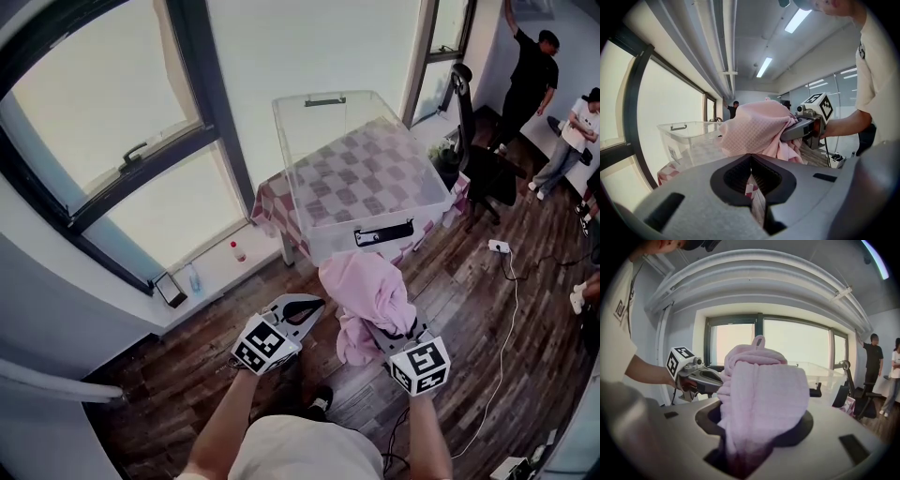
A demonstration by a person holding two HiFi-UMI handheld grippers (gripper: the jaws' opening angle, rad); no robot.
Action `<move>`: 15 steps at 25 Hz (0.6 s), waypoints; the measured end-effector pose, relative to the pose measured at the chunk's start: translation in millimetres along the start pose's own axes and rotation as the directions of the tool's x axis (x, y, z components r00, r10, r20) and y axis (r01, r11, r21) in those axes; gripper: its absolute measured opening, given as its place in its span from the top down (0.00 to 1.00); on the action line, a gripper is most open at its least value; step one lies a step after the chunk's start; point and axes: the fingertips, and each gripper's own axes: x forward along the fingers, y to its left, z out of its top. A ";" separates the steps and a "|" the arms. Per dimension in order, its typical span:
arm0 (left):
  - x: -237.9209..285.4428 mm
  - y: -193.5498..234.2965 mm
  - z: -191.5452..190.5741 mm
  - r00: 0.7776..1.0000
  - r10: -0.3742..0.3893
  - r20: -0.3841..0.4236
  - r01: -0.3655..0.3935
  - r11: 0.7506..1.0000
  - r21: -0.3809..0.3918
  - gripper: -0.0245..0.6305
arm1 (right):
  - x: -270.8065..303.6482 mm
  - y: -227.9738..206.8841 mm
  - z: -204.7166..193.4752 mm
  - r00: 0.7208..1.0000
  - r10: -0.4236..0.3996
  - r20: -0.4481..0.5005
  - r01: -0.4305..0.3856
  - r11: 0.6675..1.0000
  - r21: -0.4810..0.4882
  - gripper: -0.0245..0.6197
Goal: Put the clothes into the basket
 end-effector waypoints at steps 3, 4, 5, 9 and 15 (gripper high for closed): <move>15.4 10.0 14.4 0.999 -0.039 0.020 0.038 0.999 0.035 0.94 | 11.8 -5.6 21.1 0.999 0.024 0.022 -0.024 0.999 -0.032 0.58; 20.7 11.5 23.2 0.998 -0.060 0.035 0.058 0.997 0.055 0.94 | 15.3 -7.7 28.9 0.999 0.032 0.031 -0.030 0.998 -0.048 0.58; 26.0 13.6 34.1 0.995 -0.079 0.053 0.074 0.994 0.077 0.94 | 19.1 -10.7 37.9 0.998 0.037 0.043 -0.034 0.997 -0.062 0.58; 43.3 41.8 84.9 0.986 -0.084 0.145 0.065 0.989 0.135 0.94 | 36.7 -31.8 82.4 0.993 0.041 0.108 -0.031 0.996 -0.085 0.58; 61.3 107.9 156.8 0.971 -0.068 0.231 0.025 0.983 0.184 0.94 | 70.6 -73.6 156.9 0.985 0.038 0.170 -0.010 0.986 -0.164 0.58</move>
